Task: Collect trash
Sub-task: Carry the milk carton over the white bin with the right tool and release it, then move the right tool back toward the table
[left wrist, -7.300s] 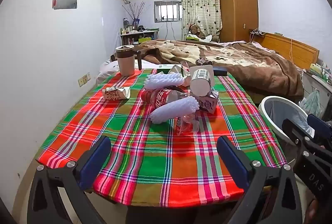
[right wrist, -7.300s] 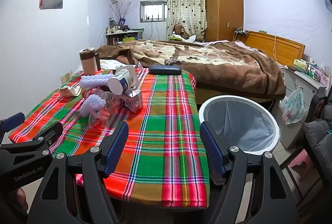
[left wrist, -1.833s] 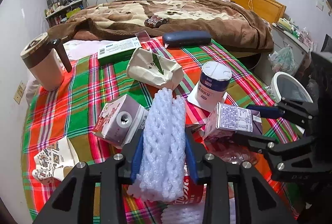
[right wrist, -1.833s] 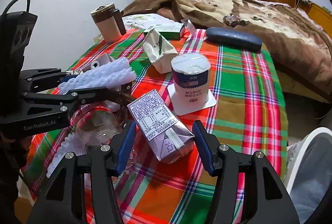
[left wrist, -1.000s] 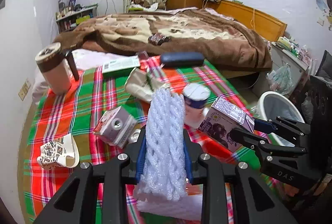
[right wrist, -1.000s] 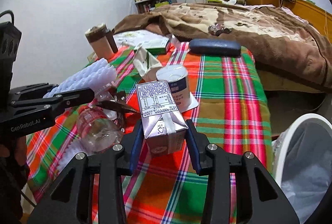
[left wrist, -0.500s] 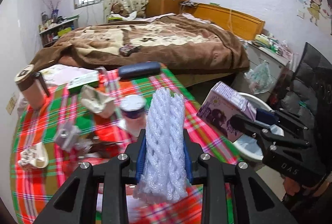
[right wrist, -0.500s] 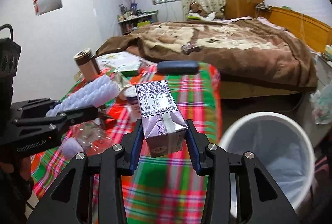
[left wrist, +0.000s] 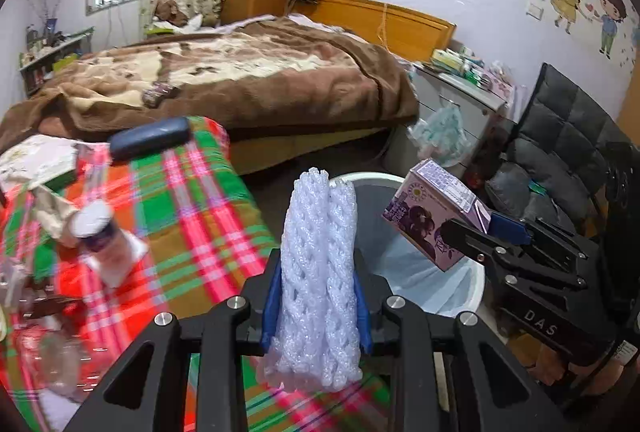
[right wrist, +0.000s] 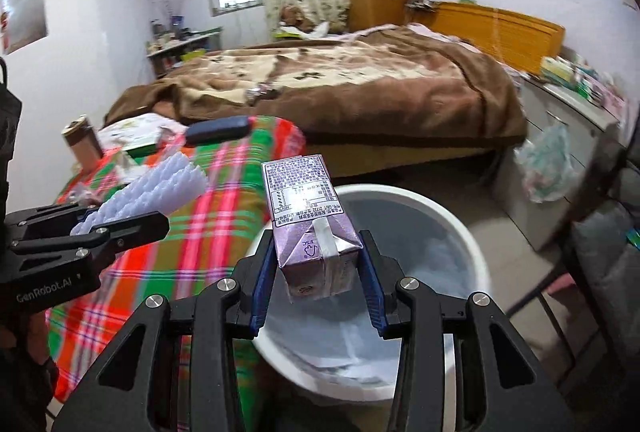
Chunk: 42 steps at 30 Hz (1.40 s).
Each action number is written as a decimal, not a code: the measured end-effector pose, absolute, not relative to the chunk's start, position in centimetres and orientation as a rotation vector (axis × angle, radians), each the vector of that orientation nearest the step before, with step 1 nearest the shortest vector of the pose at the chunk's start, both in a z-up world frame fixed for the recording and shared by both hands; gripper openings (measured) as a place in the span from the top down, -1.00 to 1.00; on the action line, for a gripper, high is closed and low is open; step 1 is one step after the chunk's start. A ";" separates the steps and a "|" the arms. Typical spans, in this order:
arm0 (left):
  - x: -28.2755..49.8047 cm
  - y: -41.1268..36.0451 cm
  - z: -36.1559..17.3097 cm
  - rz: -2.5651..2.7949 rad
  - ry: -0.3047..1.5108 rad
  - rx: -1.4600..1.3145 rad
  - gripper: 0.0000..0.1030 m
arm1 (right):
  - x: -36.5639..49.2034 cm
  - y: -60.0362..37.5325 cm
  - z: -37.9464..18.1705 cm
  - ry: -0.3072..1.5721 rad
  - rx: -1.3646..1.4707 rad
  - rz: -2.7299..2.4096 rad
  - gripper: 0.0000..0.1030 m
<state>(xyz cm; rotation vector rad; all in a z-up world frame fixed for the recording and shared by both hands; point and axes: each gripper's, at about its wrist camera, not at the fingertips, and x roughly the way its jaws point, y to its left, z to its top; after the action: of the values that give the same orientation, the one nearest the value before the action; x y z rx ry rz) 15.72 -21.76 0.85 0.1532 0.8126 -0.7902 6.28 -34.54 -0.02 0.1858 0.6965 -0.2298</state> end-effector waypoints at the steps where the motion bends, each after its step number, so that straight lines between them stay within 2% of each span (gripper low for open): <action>1: 15.7 -22.7 0.2 -0.803 0.826 0.159 0.39 | 6.4 -35.0 -0.5 0.706 0.188 -0.242 0.21; 13: 16.1 -28.9 -3.6 -0.842 0.914 0.202 0.37 | 6.5 -38.8 -4.0 0.822 0.177 -0.336 0.20; 16: 16.3 -29.3 -4.0 -0.846 0.923 0.207 0.25 | 6.3 -39.4 -4.5 0.845 0.166 -0.351 0.17; 18: 16.5 -29.2 -4.2 -0.844 0.930 0.188 0.03 | 6.3 -39.5 -4.5 0.845 0.163 -0.356 -0.09; 20: 16.6 -29.1 -4.3 -0.835 0.923 0.184 -0.14 | 6.1 -39.5 -4.4 0.839 0.174 -0.343 -0.19; 30: 16.2 -25.2 -2.2 -0.791 0.872 0.132 -0.14 | 5.6 -38.6 -3.0 0.792 0.190 -0.344 -0.19; 42: 14.7 -14.7 0.9 -0.583 0.745 0.099 -0.14 | 6.6 -33.6 -1.2 0.708 0.173 -0.175 -0.19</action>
<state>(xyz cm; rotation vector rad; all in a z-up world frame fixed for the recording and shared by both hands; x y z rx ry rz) 14.69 -14.73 0.90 0.0993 0.7450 -0.5834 6.58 -33.60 -1.17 0.1734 0.7084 -0.1750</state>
